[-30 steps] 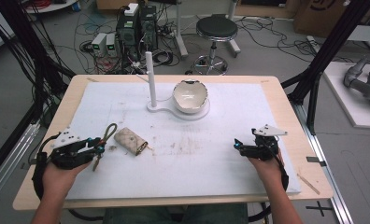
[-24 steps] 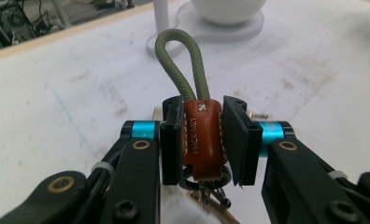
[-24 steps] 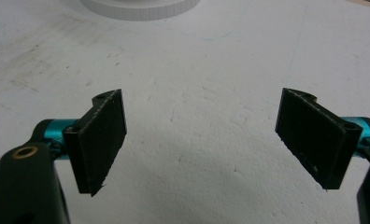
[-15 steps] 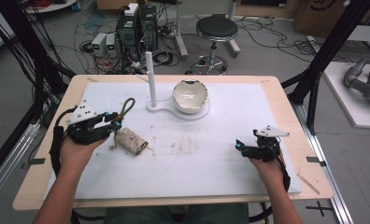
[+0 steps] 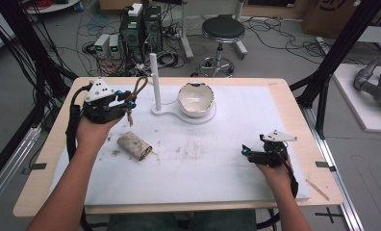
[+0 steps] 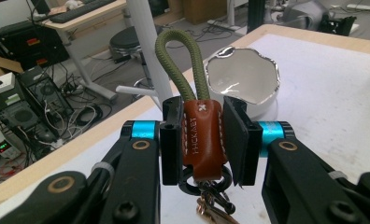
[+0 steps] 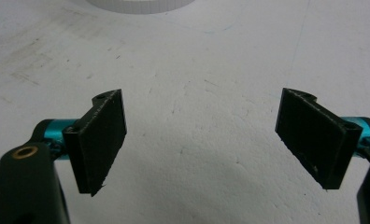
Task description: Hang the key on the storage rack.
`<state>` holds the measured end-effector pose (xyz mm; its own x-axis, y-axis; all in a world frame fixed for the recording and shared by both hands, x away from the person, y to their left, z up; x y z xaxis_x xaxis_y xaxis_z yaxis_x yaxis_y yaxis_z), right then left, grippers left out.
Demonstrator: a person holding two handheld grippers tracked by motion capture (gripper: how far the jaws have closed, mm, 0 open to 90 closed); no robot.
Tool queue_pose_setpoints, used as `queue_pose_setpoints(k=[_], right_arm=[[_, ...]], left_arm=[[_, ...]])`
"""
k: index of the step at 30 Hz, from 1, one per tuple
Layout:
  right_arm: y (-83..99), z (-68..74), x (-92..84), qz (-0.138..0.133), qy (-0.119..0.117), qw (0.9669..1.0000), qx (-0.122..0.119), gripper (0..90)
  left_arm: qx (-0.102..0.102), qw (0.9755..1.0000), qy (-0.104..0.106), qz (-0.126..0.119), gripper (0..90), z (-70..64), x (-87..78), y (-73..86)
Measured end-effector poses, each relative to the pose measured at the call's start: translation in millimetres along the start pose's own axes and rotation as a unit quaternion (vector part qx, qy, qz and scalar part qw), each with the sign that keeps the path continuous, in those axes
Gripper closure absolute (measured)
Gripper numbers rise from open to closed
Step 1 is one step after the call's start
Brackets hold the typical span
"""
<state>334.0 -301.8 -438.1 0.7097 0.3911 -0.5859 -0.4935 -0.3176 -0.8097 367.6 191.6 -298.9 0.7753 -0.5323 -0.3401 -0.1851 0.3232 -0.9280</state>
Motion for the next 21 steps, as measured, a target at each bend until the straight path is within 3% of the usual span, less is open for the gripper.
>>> queue_pose_setpoints(k=[7,14,21], right_arm=[[0.6,-0.9,0.7,0.001,0.0,1.0,0.0,16.6],[0.9,-0.9,1.5,0.003,0.0,1.0,-0.002,16.6],[1.7,-2.8,1.2,0.003,0.001,1.0,0.001,16.6]], left_arm=[[-0.02,0.9996,0.013,-0.016,69.1,0.0,14.7,-7.6],[-0.01,0.9999,-0.001,0.002,69.1,2.5,33.7,-16.6],[-0.001,0.9999,-0.007,0.011,69.1,1.4,41.3,-17.5]])
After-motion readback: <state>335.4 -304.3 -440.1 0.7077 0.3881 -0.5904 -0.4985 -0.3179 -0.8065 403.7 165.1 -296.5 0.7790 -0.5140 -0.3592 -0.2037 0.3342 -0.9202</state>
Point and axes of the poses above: each handheld gripper's, and its own axes: x roughly forward along the jaws, y roughly out of its underside, z roughly to its left, the point moved 1 cm from there along x, roughly forward along the jaws, and after that the axes turned 1 degree about -y, right-handed, at the moved point
